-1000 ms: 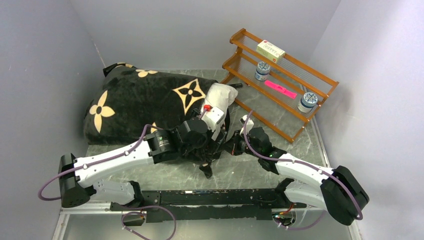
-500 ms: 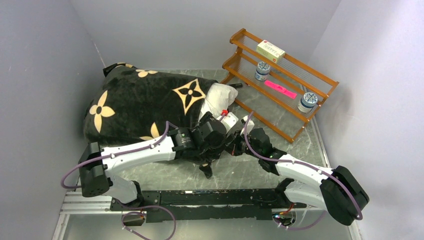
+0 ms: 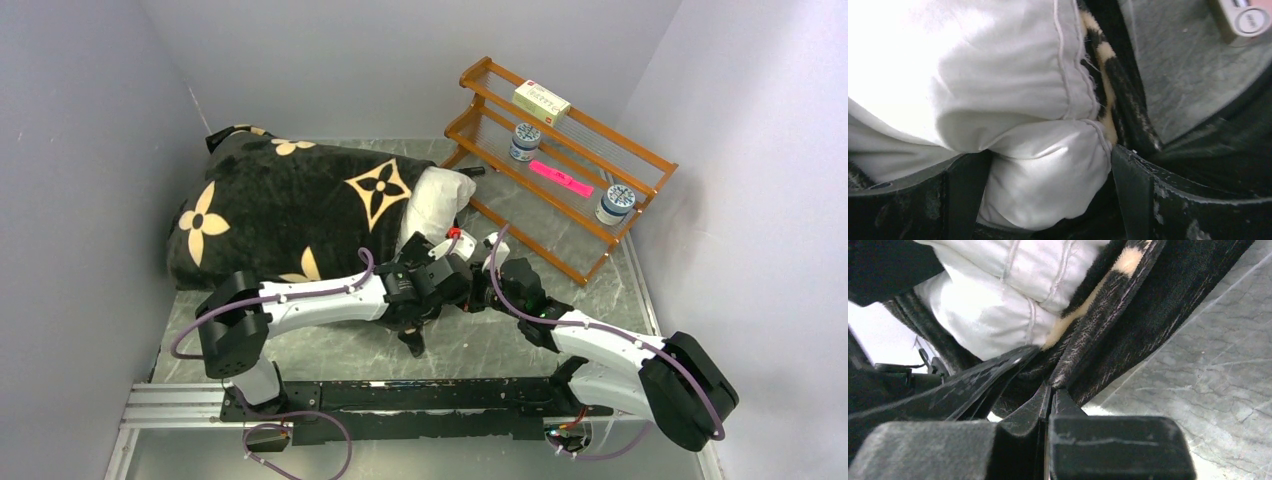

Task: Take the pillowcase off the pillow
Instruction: Remove the pillow from the pillowcase.

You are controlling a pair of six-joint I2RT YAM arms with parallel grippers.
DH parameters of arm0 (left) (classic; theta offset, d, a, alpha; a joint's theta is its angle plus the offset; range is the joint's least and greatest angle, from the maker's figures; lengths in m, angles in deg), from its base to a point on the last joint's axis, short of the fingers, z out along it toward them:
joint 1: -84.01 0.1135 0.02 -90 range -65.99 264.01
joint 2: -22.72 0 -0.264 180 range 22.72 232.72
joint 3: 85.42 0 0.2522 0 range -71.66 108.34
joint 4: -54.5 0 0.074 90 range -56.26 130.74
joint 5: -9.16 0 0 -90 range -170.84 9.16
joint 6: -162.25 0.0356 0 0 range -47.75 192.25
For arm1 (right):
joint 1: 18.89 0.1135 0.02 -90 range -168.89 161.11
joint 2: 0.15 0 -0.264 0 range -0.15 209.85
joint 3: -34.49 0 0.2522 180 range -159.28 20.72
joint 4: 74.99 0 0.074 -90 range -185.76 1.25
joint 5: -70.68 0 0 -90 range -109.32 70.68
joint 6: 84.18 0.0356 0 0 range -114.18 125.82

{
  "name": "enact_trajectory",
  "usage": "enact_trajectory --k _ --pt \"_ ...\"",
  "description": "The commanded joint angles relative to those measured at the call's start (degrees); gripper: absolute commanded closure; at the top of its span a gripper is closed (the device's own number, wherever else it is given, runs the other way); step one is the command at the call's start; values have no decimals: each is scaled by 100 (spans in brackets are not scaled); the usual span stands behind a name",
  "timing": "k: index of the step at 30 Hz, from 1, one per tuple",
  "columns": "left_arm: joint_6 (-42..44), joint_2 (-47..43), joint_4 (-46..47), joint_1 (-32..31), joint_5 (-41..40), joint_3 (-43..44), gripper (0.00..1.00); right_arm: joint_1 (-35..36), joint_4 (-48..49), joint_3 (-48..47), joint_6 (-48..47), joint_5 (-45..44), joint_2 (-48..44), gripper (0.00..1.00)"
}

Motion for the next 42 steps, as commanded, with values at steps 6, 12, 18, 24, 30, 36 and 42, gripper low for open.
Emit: enact_trajectory --k 6,12,18,24,30,36,42 --pt "-269 250 360 489 -84 -292 33 -1 101 231 46 394 2 100" --pt "-264 -71 390 672 151 -299 89 0 257 316 182 422 224 100" --pt "-355 -878 612 1183 1062 -384 95 -9 -184 177 346 152 817 100" --pt "-359 -1557 604 1934 1831 -317 95 -20 -468 50 452 -56 1191 100" --pt "-508 -1947 622 2647 2976 -266 95 -27 -658 -94 453 -148 1538 100" --pt "-735 -2267 752 3251 3933 -300 95 -26 -900 -181 335 -362 1637 100" --pt "-1000 -2311 788 3831 4981 -56 95 -24 -1217 -224 230 -730 1532 100"
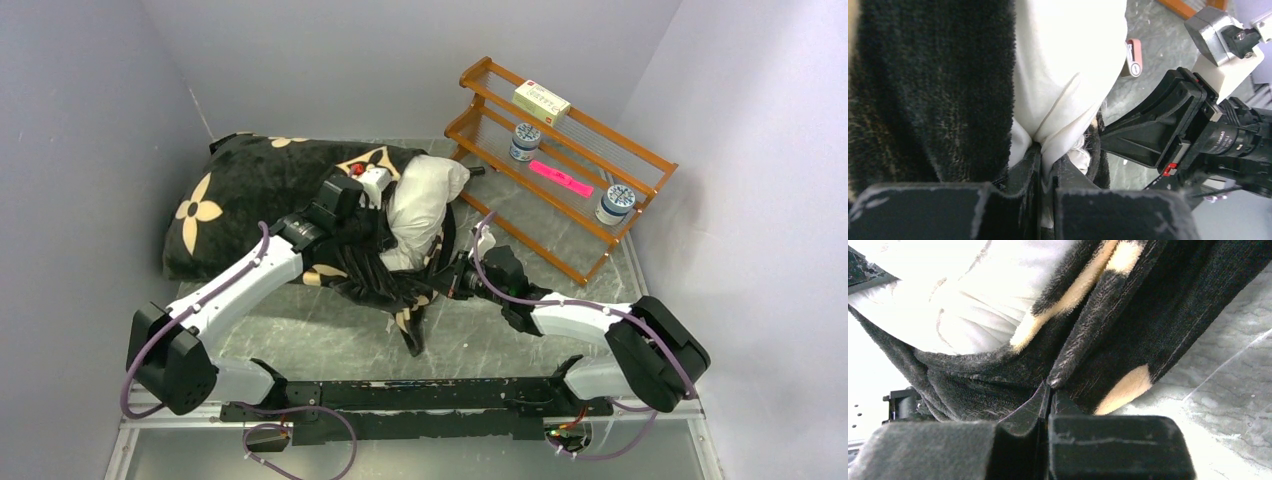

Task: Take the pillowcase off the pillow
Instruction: Remove the pillow from the pillowcase.

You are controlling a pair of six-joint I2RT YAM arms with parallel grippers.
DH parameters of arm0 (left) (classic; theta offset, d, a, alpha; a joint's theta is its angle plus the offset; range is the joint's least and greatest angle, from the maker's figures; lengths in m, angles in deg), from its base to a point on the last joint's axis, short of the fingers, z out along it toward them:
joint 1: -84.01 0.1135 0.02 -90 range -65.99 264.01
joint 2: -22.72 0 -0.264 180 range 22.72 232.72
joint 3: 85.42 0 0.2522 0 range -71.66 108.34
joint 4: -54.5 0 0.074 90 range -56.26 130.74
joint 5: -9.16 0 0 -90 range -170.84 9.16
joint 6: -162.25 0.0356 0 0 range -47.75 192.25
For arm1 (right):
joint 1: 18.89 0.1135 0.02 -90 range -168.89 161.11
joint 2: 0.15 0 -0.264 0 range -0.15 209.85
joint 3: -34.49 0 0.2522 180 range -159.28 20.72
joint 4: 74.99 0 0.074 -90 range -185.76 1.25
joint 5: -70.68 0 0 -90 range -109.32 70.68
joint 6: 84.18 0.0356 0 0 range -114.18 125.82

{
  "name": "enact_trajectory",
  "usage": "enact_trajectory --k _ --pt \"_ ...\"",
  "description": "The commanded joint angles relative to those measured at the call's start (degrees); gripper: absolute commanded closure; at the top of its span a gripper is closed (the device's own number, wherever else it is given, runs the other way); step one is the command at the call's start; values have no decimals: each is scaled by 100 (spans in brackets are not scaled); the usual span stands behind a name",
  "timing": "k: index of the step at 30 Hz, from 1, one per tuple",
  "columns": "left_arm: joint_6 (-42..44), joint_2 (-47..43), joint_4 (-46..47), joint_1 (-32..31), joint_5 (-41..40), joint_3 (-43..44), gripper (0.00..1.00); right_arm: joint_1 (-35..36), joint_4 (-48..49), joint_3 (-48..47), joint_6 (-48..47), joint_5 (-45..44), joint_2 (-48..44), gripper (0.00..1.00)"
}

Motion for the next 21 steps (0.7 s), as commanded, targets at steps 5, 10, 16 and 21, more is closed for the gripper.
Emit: enact_trajectory --k 5,10,16,21 --pt "-177 -720 689 727 426 733 95 109 -2155 214 -947 -1183 -53 100" --pt "-212 -738 670 826 587 1178 95 255 -1868 286 -1256 -993 -252 100" --pt "98 -611 747 809 1125 887 95 730 -1109 226 -2500 -516 -1107 100" --pt "753 -824 672 781 1178 435 95 780 -747 19 -3633 -228 -1865 74"
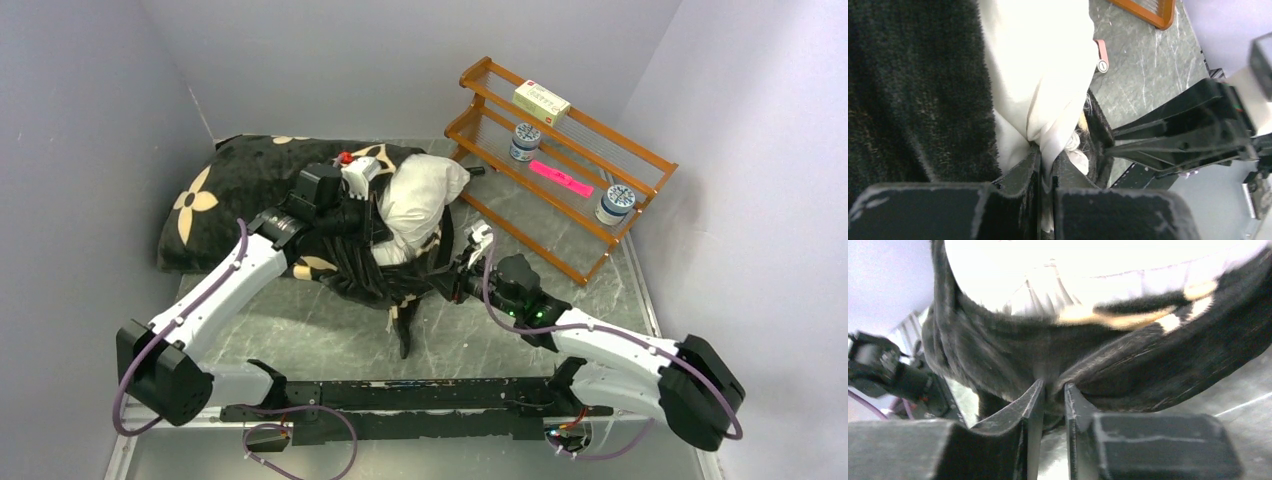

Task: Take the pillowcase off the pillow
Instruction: Remove the pillow from the pillowcase.

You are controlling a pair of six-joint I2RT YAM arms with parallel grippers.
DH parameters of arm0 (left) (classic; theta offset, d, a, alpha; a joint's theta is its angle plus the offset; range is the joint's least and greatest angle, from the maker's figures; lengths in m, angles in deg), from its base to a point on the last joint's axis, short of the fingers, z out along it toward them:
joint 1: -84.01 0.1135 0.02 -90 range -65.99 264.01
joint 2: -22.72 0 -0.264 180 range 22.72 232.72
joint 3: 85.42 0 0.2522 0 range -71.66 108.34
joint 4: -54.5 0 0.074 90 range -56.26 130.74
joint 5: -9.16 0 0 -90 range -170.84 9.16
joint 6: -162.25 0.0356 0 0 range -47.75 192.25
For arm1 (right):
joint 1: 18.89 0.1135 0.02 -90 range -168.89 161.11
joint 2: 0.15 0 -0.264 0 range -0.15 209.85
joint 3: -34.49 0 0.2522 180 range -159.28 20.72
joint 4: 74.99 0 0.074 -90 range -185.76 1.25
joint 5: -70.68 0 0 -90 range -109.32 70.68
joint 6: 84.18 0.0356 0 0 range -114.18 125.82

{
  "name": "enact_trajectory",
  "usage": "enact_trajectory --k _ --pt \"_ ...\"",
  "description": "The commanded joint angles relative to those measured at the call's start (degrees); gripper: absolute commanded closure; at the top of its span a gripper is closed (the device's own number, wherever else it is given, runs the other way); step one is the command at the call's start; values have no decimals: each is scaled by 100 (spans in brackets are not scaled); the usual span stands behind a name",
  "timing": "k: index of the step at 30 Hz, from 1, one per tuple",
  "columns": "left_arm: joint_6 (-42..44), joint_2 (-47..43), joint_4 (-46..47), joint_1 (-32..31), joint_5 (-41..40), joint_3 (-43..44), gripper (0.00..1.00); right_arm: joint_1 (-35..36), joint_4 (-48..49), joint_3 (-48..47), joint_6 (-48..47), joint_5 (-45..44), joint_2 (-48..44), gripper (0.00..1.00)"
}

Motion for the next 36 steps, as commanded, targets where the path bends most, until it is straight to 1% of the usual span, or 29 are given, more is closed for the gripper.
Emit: enact_trajectory --k 1,3,5,7,8,13,16,20,24,28,32,36 --pt "743 -629 961 216 -63 -11 95 69 -491 6 -1648 409 -537 64" --pt "1049 -732 955 208 -88 -160 95 69 -443 -129 -2019 598 -645 46" --pt "1349 -827 999 207 -49 -320 95 69 -483 -294 -2461 903 -621 35" --pt "1566 -860 1003 207 114 -414 95 67 -657 -522 -2790 1061 -518 27" --pt "1646 -870 997 207 286 -443 95 69 -719 -617 -2851 1148 -461 25" --pt "1866 -949 1093 201 746 -650 95 143 -1129 -1162 -3433 1965 -229 23" --pt "1929 -1025 1132 191 948 -712 95 289 -1455 -1436 -4039 2262 -47 16" --pt "1979 -1085 1109 173 1144 -700 95 360 -1736 -1760 -4540 2448 339 16" --pt "2013 -1094 1039 147 1269 -640 95 358 -1447 -1875 -4688 2608 650 16" --pt "2020 -1100 1008 113 1291 -606 95 367 -1614 -2146 -4824 2733 1003 19" --pt "2056 -1071 935 89 1308 -575 95 360 -1470 -2110 -4890 2585 974 19" --pt "2058 -1047 884 59 1295 -570 95 368 -1579 -2215 -5019 2478 826 18"
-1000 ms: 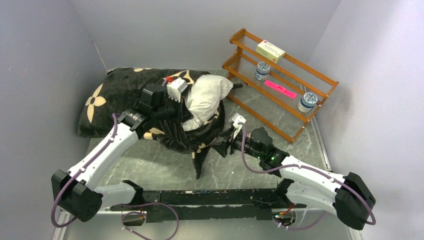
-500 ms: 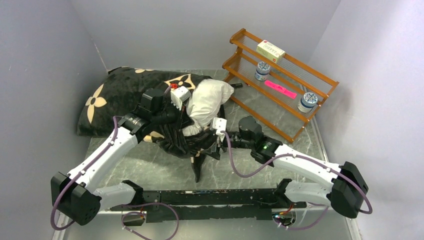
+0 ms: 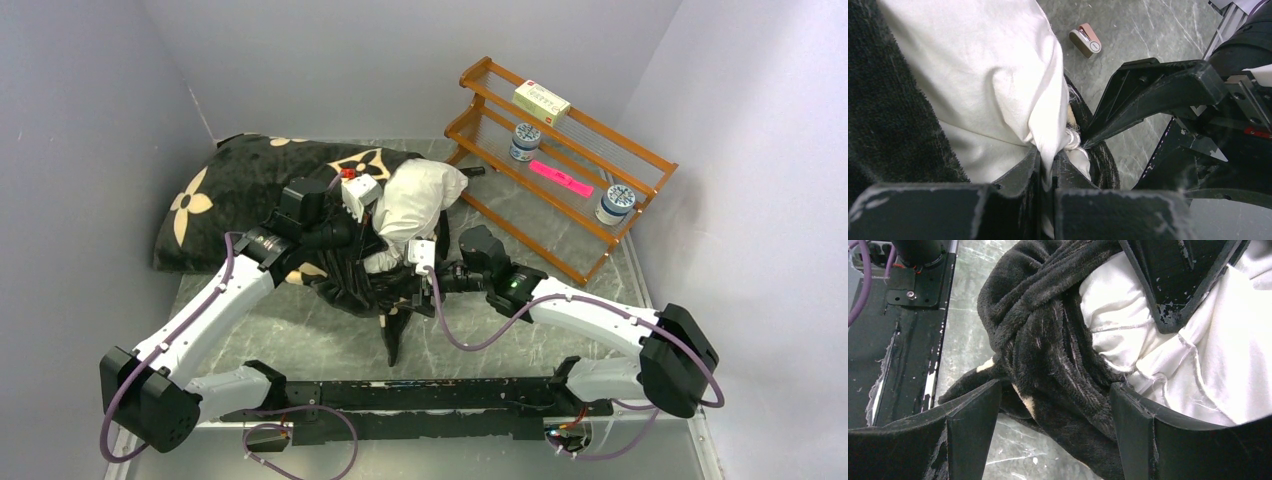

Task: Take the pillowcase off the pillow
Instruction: Remove the pillow from the pillowcase.

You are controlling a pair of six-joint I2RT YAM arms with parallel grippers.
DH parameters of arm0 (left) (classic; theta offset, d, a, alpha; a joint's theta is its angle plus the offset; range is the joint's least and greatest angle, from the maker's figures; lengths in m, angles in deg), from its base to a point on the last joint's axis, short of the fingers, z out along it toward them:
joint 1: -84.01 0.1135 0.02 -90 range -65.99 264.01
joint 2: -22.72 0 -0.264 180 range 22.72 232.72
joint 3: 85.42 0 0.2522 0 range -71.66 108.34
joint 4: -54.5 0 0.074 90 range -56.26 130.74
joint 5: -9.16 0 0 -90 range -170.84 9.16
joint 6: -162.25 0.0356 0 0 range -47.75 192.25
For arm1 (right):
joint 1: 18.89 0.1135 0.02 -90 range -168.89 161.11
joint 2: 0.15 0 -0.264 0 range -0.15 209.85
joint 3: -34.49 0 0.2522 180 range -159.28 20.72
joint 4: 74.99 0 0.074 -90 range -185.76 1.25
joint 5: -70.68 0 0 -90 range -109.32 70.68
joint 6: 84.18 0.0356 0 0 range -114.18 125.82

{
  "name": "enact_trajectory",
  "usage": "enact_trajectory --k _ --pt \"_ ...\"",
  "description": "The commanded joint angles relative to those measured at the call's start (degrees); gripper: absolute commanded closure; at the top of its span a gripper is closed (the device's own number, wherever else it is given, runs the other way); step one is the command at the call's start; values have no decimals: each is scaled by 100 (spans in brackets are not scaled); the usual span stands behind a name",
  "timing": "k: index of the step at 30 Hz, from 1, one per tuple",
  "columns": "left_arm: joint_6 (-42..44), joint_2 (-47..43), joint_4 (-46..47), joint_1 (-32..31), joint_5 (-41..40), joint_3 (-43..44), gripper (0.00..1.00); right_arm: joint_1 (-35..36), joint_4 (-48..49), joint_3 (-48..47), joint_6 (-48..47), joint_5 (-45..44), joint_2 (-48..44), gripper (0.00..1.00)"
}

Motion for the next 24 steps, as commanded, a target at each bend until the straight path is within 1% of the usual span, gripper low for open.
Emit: enact_trajectory --k 1,5,11,16,19,24 --pt "98 -230 397 -49 352 260 95 5 182 -303 -356 -23 -234 18" --pt "105 -225 361 -60 307 303 95 11 196 -340 -473 -179 -162 18" --pt "128 -151 259 -82 263 393 95 3 342 -343 -427 -76 -54 18" --pt "55 -115 330 -99 306 460 95 5 118 -462 -434 249 168 21" --pt "-75 -83 385 -113 228 562 95 40 -60 -462 -410 431 287 26" --pt "-427 95 496 -121 -30 755 95 313 -317 -264 -380 330 198 48"
